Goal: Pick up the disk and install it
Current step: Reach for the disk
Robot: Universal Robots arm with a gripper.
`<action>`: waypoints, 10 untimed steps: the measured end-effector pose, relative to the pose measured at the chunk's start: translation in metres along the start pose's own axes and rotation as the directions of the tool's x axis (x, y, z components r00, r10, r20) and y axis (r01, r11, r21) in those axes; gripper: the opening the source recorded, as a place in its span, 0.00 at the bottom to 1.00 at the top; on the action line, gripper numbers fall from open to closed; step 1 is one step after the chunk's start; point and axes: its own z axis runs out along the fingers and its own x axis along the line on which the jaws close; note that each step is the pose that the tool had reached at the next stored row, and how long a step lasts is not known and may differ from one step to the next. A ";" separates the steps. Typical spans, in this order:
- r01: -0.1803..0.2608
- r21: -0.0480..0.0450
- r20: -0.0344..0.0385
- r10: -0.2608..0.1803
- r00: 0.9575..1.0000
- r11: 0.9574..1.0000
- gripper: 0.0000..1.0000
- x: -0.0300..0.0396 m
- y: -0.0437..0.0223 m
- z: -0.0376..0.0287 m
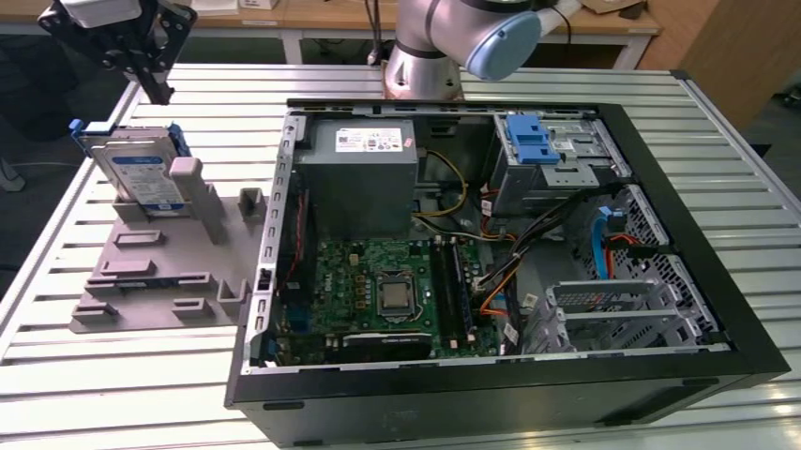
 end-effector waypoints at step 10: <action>0.000 0.000 0.000 0.000 1.000 1.000 0.11 0.0123 -0.0004 0.0008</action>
